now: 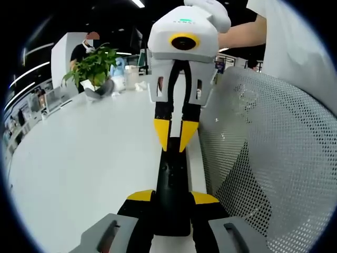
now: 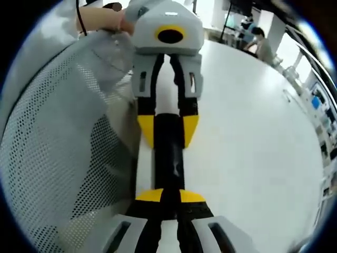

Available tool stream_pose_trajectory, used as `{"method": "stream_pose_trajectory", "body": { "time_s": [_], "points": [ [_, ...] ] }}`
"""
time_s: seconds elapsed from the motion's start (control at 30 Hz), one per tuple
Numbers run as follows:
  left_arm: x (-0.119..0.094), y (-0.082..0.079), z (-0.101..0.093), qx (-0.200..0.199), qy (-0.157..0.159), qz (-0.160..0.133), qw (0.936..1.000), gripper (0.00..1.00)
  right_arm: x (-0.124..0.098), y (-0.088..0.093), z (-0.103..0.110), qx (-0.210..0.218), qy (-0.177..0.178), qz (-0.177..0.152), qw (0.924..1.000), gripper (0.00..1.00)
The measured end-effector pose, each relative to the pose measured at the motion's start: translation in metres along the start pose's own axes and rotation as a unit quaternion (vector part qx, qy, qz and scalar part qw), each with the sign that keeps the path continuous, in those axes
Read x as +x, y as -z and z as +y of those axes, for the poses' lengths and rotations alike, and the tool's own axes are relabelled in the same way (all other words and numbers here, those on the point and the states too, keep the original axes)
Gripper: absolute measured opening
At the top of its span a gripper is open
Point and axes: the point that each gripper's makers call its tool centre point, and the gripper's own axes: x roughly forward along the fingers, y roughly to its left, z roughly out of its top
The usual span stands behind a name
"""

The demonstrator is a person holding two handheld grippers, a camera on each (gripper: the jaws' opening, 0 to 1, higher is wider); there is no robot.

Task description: Press the specified remote control buttons in sequence, fully releasing each button before pressing the next.

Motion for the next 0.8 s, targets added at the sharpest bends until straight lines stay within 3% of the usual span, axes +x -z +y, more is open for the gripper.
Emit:
{"method": "stream_pose_trajectory", "body": {
  "time_s": [0.3,0.43,0.5,0.57,0.63,0.7,0.77,0.8],
  "points": [
    [0.000,0.000,0.000,-0.002,0.001,-0.001,1.0000,0.26,0.003,0.000,0.000,-0.029,-0.028,0.077,0.9962,0.06],
    [0.000,0.000,0.000,-0.001,0.001,0.000,1.0000,0.26,0.002,0.002,0.001,-0.026,-0.023,0.078,0.9964,0.07],
    [0.000,0.000,0.000,0.000,0.000,-0.001,1.0000,0.26,0.002,0.001,0.000,0.002,-0.016,0.051,0.9985,0.07],
    [0.000,0.000,0.000,0.000,0.000,0.000,1.0000,0.26,0.000,0.000,0.000,0.002,-0.007,0.015,0.9999,0.07],
    [0.000,0.000,0.000,0.001,0.001,-0.001,1.0000,0.26,0.000,-0.004,0.001,-0.015,0.006,-0.037,0.9992,0.06],
    [0.000,0.000,0.000,0.001,0.000,-0.002,1.0000,0.26,0.001,-0.010,0.002,0.028,0.022,-0.097,0.9947,0.06],
    [0.000,0.000,0.000,0.000,-0.001,-0.003,1.0000,0.26,0.001,-0.011,0.003,-0.015,0.037,-0.124,0.9914,0.06],
    [0.000,0.000,0.000,-0.001,-0.001,-0.004,1.0000,0.26,0.001,-0.012,0.004,-0.013,0.042,-0.129,0.9907,0.06]
  ]
}}
